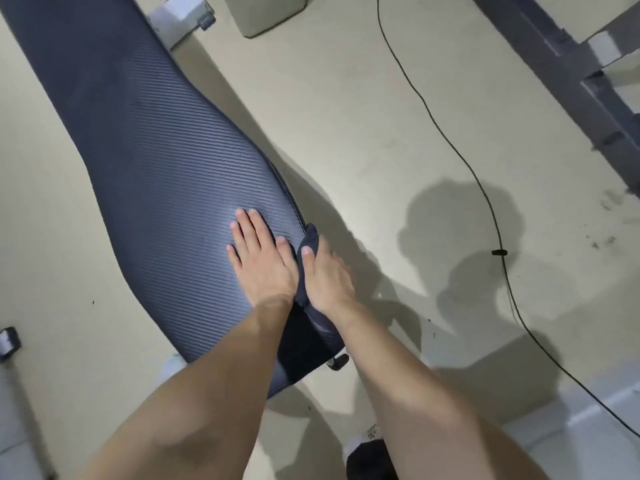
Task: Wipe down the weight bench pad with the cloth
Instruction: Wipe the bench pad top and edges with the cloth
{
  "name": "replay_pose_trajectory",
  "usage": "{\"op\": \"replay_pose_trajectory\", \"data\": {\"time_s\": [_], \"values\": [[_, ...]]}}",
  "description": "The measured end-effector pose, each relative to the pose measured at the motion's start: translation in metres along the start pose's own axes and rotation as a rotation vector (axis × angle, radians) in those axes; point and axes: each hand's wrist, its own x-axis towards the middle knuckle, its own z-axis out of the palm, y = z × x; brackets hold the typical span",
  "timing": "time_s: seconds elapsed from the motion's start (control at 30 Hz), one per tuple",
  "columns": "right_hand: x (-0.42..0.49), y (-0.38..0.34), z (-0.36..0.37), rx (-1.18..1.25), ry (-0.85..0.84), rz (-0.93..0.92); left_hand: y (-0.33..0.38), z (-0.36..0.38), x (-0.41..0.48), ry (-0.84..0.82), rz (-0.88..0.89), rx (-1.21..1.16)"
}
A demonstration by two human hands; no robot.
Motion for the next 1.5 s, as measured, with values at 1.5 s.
{"op": "replay_pose_trajectory", "data": {"time_s": [1.5], "values": [[0.110,-0.118,-0.059,-0.210,-0.461,-0.031,-0.013,-0.059,0.169,-0.139,-0.338,-0.080]]}}
